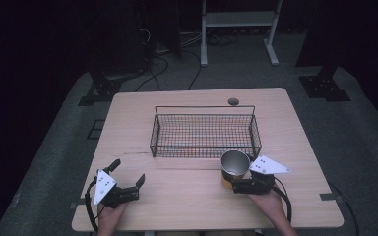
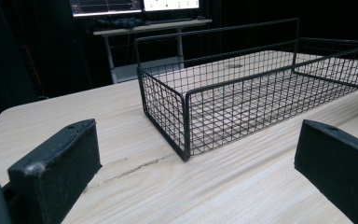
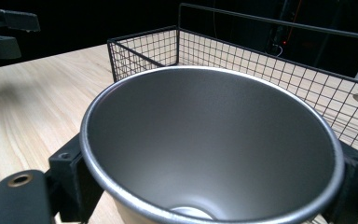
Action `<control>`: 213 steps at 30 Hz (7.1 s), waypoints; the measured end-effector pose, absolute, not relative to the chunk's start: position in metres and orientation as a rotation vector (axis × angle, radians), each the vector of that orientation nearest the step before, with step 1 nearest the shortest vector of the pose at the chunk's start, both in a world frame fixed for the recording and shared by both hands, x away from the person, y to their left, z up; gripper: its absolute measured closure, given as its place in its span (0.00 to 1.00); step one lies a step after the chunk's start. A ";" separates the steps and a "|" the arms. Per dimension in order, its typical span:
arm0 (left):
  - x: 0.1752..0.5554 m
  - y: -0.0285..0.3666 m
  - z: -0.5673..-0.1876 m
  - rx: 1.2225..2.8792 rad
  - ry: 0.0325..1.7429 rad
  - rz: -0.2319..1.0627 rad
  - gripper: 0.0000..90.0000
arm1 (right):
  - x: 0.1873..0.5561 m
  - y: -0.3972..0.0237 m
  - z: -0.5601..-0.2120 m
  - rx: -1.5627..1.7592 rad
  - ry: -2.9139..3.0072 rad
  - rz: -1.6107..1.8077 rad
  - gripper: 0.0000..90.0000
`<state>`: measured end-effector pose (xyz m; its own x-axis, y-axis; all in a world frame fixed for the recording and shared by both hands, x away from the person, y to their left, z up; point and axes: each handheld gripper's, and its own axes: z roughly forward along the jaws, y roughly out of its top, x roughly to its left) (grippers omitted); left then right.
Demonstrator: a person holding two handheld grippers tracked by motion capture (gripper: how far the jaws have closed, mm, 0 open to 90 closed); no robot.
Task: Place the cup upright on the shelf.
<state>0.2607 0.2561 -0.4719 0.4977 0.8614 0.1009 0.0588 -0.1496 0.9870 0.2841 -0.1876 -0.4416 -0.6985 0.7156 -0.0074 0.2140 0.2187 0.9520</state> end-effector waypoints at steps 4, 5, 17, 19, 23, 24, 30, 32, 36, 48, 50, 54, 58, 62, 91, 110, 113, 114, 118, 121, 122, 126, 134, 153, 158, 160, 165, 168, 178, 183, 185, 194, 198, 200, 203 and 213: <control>0.261 0.256 -0.472 1.576 0.815 0.861 0.00 | 0.288 -0.188 -0.437 0.856 2.050 1.502 0.13; 0.260 0.256 -0.472 1.575 0.815 0.861 0.00 | 0.289 -0.188 -0.436 0.858 2.052 1.504 0.13; 0.261 0.256 -0.472 1.575 0.816 0.859 0.00 | 0.299 -0.189 -0.420 0.849 2.060 1.513 0.13; 0.260 0.256 -0.472 1.576 0.815 0.862 0.00 | 0.300 -0.189 -0.417 0.847 2.055 1.521 0.13; 0.261 0.256 -0.472 1.575 0.816 0.860 0.00 | 0.303 -0.189 -0.410 0.841 2.060 1.533 0.13; 0.261 0.256 -0.472 1.575 0.816 0.860 0.00 | 0.304 -0.189 -0.408 0.836 2.063 1.528 0.13; 0.261 0.256 -0.472 1.575 0.817 0.860 0.00 | 0.310 -0.188 -0.395 0.823 2.064 1.556 0.13; 0.261 0.256 -0.472 1.575 0.816 0.859 0.00 | 0.311 -0.188 -0.393 0.823 2.067 1.559 0.13; 0.261 0.256 -0.472 1.576 0.816 0.861 0.00 | 0.318 -0.189 -0.384 0.832 2.062 1.601 0.13; 0.261 0.256 -0.472 1.573 0.819 0.858 0.00 | 0.335 -0.191 -0.362 0.836 2.061 1.579 0.13; 0.261 0.256 -0.472 1.573 0.819 0.859 0.00 | 0.336 -0.190 -0.361 0.832 2.064 1.576 0.13; 0.261 0.256 -0.472 1.572 0.820 0.857 0.00 | 0.345 -0.189 -0.356 0.840 2.064 1.583 0.13; 0.261 0.256 -0.472 1.574 0.819 0.861 0.00 | 0.352 -0.188 -0.351 0.839 2.063 1.584 0.13; 0.261 0.256 -0.472 1.573 0.819 0.859 0.00 | 0.357 -0.187 -0.349 0.843 2.068 1.576 0.13; 0.261 0.257 -0.472 1.569 0.819 0.853 0.00 | 0.414 -0.175 -0.335 0.869 2.093 1.550 0.13; 0.261 0.257 -0.472 1.569 0.817 0.852 0.00 | 0.444 -0.157 -0.338 0.853 2.145 1.517 0.13; 0.261 0.257 -0.472 1.568 0.819 0.851 0.00 | 0.448 -0.152 -0.339 0.844 2.157 1.529 0.13; 0.261 0.257 -0.472 1.568 0.819 0.850 0.00 | 0.449 -0.150 -0.339 0.839 2.165 1.526 0.13; 0.261 0.257 -0.472 1.568 0.816 0.850 0.00 | 0.455 -0.143 -0.344 0.819 2.208 1.511 0.13; 0.261 0.257 -0.472 1.566 0.818 0.850 0.00 | 0.459 -0.140 -0.350 0.815 2.230 1.528 0.13; 0.261 0.257 -0.472 1.567 0.818 0.849 0.00 | 0.460 -0.138 -0.352 0.813 2.237 1.525 0.13; 0.261 0.257 -0.472 1.566 0.816 0.849 0.00 | 0.468 -0.135 -0.362 0.812 2.269 1.530 0.13; 0.261 0.257 -0.472 1.567 0.817 0.848 0.00 | 0.479 -0.133 -0.382 0.790 2.322 1.524 0.13; 0.261 0.258 -0.472 1.565 0.817 0.847 0.00 | 0.491 -0.120 -0.413 0.706 2.442 1.418 0.13; 0.261 0.258 -0.472 1.564 0.818 0.847 0.00 | 0.492 -0.118 -0.417 0.702 2.452 1.425 0.12; 0.261 0.258 -0.472 1.564 0.817 0.846 0.00 | 0.492 -0.117 -0.419 0.697 2.459 1.414 0.12; 0.261 0.258 -0.472 1.564 0.817 0.847 0.00 | 0.493 -0.117 -0.421 0.697 2.452 1.425 0.12; 0.261 0.258 -0.472 1.564 0.818 0.846 0.00 | 0.493 -0.117 -0.421 0.691 2.455 1.410 0.11; 0.261 0.257 -0.472 1.564 0.818 0.847 0.00 | 0.492 -0.118 -0.419 0.687 2.454 1.394 0.04; 0.261 0.257 -0.472 1.565 0.818 0.848 0.00 | 0.490 -0.120 -0.416 0.694 2.441 1.396 0.01; 0.261 0.257 -0.472 1.566 0.818 0.848 0.00 | 0.490 -0.119 -0.415 0.701 2.439 1.401 0.01; 0.261 0.257 -0.472 1.566 0.820 0.848 0.00 | 0.488 -0.118 -0.414 0.708 2.434 1.397 0.00; 0.262 0.258 -0.472 1.566 0.821 0.847 0.00 | 0.489 -0.118 -0.413 0.712 2.423 1.412 0.00; 0.262 0.257 -0.472 1.567 0.821 0.847 0.00 | 0.488 -0.118 -0.413 0.714 2.419 1.415 0.00; 0.262 0.258 -0.472 1.566 0.823 0.847 0.00 | 0.488 -0.119 -0.412 0.722 2.413 1.433 0.00; 0.262 0.258 -0.472 1.565 0.823 0.846 0.00 | 0.486 -0.122 -0.404 0.740 2.366 1.510 0.00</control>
